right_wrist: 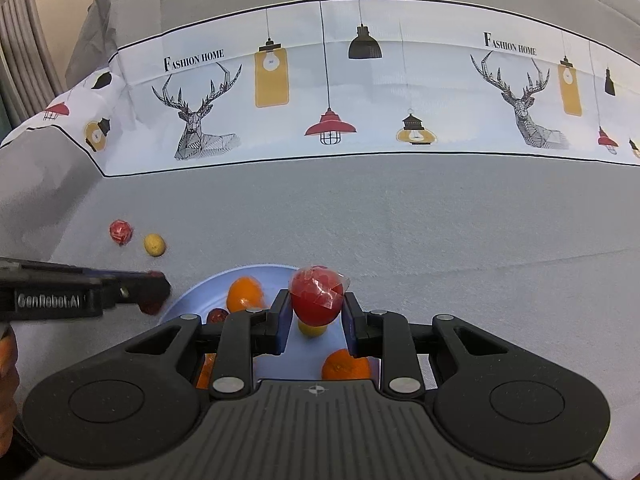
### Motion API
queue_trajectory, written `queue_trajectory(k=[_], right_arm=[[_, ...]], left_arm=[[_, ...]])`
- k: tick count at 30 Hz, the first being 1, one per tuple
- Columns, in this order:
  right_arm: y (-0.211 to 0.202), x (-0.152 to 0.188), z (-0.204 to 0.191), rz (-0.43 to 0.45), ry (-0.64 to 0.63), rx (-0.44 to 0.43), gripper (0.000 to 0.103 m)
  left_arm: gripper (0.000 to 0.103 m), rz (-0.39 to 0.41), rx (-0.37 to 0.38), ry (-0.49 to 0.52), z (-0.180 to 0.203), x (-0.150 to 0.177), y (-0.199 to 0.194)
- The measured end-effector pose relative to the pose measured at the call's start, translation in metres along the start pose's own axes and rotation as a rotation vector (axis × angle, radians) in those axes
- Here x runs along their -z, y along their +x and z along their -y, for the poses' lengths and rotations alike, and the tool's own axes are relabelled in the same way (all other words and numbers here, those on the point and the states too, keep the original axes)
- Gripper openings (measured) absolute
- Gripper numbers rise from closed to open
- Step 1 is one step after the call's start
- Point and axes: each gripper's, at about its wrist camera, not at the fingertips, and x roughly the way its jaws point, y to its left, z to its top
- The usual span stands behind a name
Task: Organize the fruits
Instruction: 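Carry the date with the left tool while the right tool carries the red fruit over the plate, then open the left tool to drop the date while the right tool drops the red fruit onto the plate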
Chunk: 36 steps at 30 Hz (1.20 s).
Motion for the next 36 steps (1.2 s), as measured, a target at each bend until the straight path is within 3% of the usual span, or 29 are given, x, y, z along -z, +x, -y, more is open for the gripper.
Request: queue_trajectory(k=[6,9,36], right_arm=[[0.002,0.001,0.0,-0.009,-0.007,0.006,0.028],[0.003,0.002,-0.002,-0.013,-0.015,0.007,0.028],[0.008,0.005,-0.006,-0.039,-0.044,0.005,0.028]], left_arm=[[0.022,-0.042,0.068,0.218,0.04,0.016,0.008],[0.022,-0.048,0.089,0.28,0.05,0.023,0.01],[0.022,-0.049,0.11,0.299,0.053,0.025,0.011]])
